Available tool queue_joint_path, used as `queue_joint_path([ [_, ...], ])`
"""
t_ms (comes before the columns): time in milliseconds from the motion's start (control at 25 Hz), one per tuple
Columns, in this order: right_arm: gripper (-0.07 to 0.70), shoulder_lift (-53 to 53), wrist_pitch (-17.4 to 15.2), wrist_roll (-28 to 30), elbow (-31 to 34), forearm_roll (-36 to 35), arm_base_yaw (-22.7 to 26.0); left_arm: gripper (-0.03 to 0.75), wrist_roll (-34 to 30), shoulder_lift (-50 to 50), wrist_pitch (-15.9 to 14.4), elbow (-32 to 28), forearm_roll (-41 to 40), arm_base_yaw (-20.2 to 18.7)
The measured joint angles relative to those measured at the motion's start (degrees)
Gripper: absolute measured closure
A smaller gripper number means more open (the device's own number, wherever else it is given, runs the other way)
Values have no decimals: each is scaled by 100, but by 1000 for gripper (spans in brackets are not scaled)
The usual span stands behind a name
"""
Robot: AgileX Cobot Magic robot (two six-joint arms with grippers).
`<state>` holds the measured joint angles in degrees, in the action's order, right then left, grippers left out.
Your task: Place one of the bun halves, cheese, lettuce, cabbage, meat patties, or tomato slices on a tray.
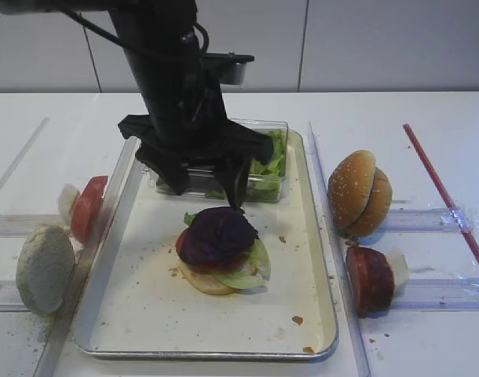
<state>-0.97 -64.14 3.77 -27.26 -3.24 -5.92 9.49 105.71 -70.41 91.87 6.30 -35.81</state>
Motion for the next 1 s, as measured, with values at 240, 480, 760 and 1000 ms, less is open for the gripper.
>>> queue_joint_path([
  [240, 178, 0, 0, 0, 0, 10, 0, 213, 0, -385, 0, 0, -14, 496],
  [480, 178, 0, 0, 0, 0, 10, 0, 213, 0, -795, -24, 0, -283, 1022],
  [760, 178, 0, 0, 0, 0, 10, 0, 213, -172, -1193, -48, -280, -505, 1905],
  [1000, 178, 0, 0, 0, 0, 10, 0, 214, -333, -1613, -60, -766, -556, 2665],
])
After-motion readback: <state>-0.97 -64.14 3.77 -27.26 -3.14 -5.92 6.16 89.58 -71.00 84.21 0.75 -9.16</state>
